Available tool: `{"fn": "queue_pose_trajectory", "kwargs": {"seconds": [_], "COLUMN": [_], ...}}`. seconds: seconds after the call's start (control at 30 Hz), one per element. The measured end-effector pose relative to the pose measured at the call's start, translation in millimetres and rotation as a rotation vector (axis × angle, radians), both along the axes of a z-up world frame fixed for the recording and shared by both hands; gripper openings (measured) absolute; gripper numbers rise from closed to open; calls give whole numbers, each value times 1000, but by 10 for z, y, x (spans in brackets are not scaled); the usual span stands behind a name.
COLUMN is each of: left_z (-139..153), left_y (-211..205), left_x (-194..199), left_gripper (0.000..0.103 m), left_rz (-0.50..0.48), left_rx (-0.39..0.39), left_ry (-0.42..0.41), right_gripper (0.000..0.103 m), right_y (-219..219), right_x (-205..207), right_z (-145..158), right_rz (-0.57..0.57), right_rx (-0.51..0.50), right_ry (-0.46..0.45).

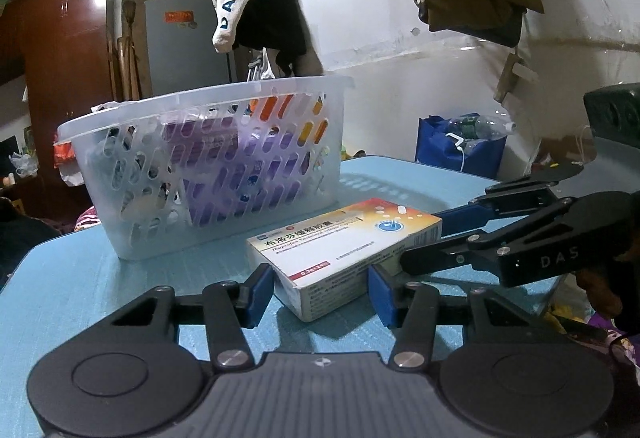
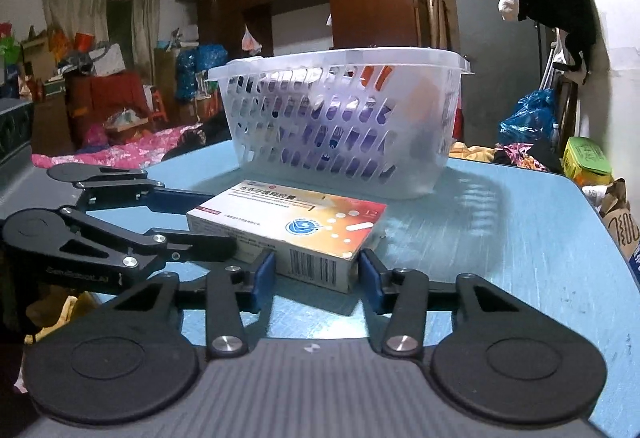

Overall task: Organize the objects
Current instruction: 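Grasp the white-orange medicine box with both grippers, then lift the medicine box into the basket and open both grippers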

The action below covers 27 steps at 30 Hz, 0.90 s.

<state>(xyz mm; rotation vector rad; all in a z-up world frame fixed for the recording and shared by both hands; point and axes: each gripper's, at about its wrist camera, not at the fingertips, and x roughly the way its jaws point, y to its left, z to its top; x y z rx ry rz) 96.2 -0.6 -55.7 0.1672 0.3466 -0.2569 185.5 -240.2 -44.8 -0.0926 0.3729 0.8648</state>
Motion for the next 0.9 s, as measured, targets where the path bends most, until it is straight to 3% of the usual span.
{"fn": "queue_pose_trajectory", "kwargs": {"seconds": [0.27, 0.9], "left_z": [1, 113], "left_y": [80, 96], "left_x": [-57, -251], "left_gripper": [55, 54], "left_rz": [7, 15], "left_rx": [-44, -61], "left_ry": [-33, -126], "right_gripper": [41, 40], "right_y": [12, 38], "right_x": [-124, -301], "right_z": [41, 176], "right_rz": [-21, -29], "right_rx": [26, 52], "right_ry": [-54, -110]}}
